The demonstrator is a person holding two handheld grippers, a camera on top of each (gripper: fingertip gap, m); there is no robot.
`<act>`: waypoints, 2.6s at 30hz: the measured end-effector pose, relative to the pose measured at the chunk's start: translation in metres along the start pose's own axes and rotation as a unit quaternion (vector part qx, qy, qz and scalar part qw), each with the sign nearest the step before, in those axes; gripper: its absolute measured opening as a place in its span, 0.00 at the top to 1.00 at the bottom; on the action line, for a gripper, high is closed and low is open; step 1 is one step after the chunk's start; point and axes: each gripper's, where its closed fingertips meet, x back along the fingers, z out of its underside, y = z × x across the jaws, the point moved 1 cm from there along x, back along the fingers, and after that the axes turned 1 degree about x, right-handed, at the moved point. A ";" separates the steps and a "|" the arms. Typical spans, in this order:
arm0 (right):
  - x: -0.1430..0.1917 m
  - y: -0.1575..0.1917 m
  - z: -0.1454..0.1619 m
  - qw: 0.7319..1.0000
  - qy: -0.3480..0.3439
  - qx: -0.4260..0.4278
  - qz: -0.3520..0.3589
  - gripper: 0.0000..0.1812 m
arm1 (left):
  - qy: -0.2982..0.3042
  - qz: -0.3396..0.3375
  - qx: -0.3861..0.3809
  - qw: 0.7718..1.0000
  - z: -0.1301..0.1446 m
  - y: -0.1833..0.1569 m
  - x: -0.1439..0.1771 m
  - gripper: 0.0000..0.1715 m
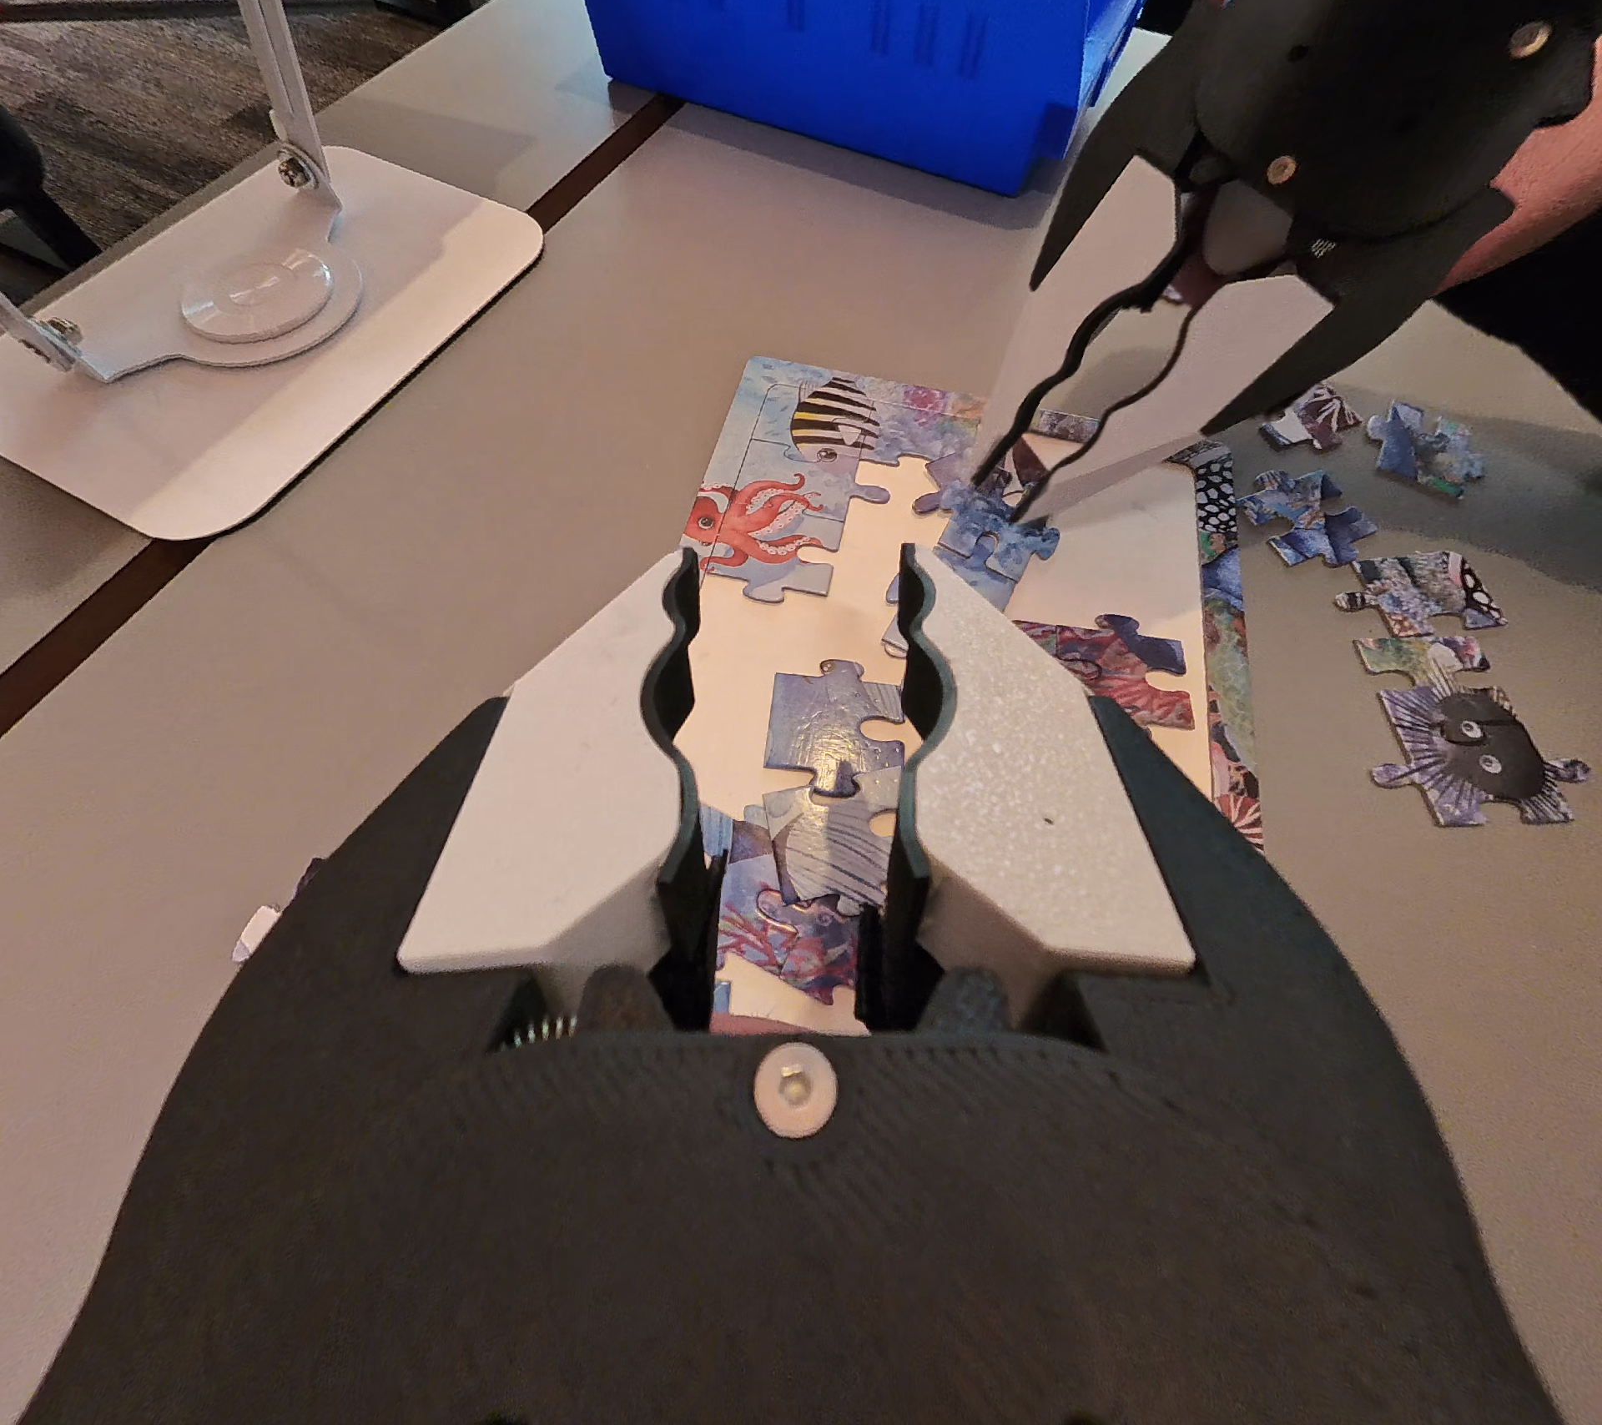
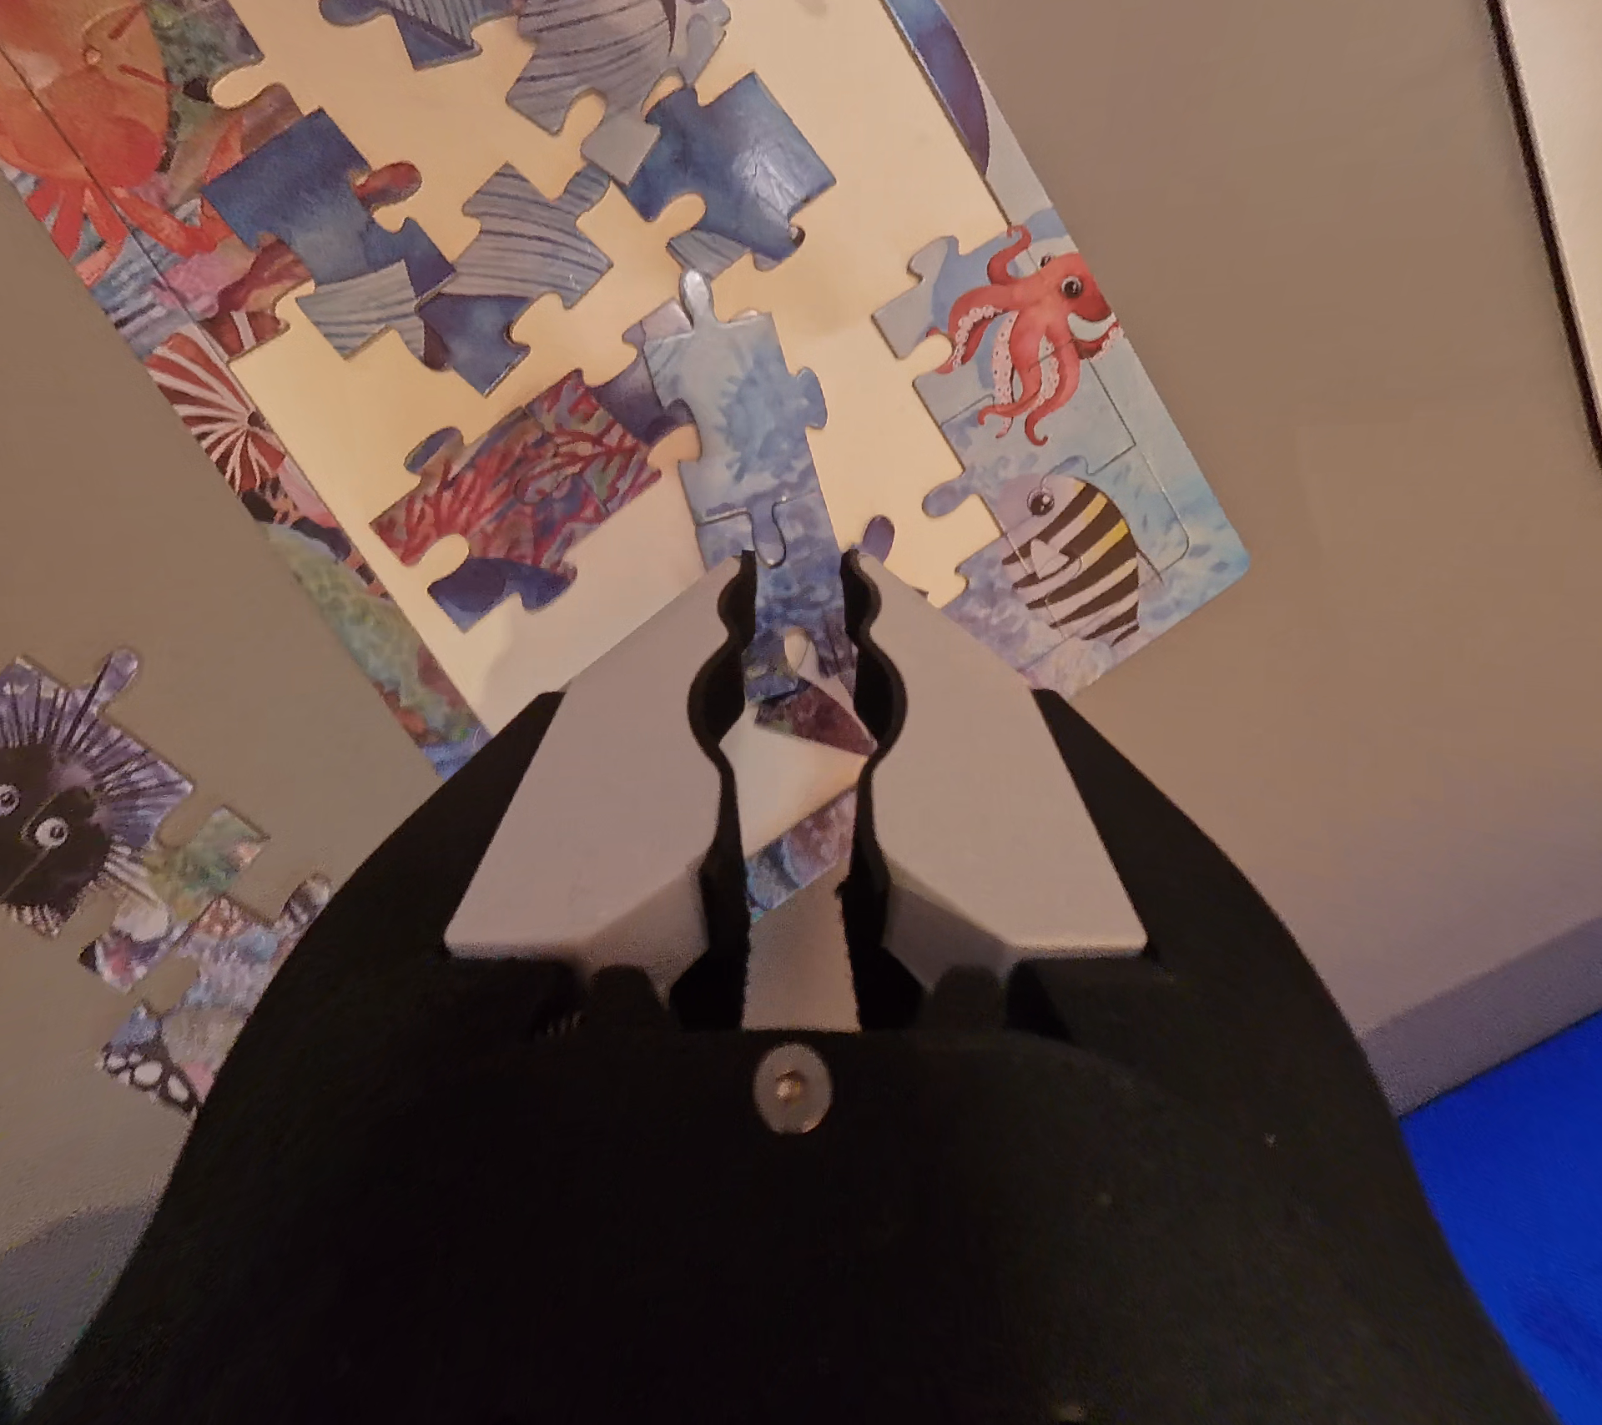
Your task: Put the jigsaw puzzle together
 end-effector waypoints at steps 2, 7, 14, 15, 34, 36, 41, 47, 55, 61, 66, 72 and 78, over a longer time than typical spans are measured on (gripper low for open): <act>-0.008 0.001 -0.001 1.000 0.003 0.000 -0.004 0.99 | 0.000 -0.001 -0.001 1.000 0.000 0.000 0.000 0.74; -0.021 0.004 0.002 1.000 0.026 -0.006 -0.015 1.00 | -0.001 -0.001 0.001 1.000 0.000 0.001 0.001 0.74; -0.011 0.001 -0.008 1.000 -0.001 -0.015 -0.006 0.99 | 0.002 -0.006 0.002 1.000 0.002 0.005 0.004 0.74; -0.009 0.003 -0.010 1.000 -0.006 -0.013 -0.008 0.98 | 0.001 -0.008 0.004 1.000 0.002 0.007 0.005 0.74; -0.012 0.061 0.001 0.989 0.070 -0.007 -0.132 0.74 | 0.003 -0.031 0.020 0.999 0.010 0.027 0.025 0.73; -0.013 0.063 -0.002 0.988 0.063 -0.012 -0.141 0.75 | 0.006 -0.030 0.019 0.999 0.011 0.026 0.025 0.73; -0.012 0.070 -0.006 0.986 0.054 -0.001 -0.155 0.81 | 0.026 -0.024 0.020 0.999 0.020 0.025 0.021 0.73; -0.013 0.074 -0.006 0.985 0.060 0.001 -0.163 0.83 | 0.114 0.006 -0.006 0.993 0.057 0.015 0.020 0.64; -0.012 0.081 -0.008 0.982 0.057 0.000 -0.181 0.85 | 0.186 0.011 -0.017 0.982 0.091 0.017 0.020 0.59; -0.013 0.086 -0.010 0.980 0.053 0.002 -0.192 0.85 | 0.212 0.010 -0.012 0.977 0.104 0.018 0.016 0.59; -0.014 0.090 -0.013 0.979 0.050 0.005 -0.198 0.85 | 0.218 0.011 -0.004 0.976 0.108 0.019 0.014 0.59; -0.015 0.097 -0.019 0.977 0.042 0.012 -0.211 0.85 | 0.215 0.009 0.002 0.976 0.107 0.020 0.015 0.60; -0.016 0.097 -0.033 0.982 0.022 0.030 -0.186 0.83 | 0.217 0.008 0.001 0.976 0.106 0.020 0.014 0.60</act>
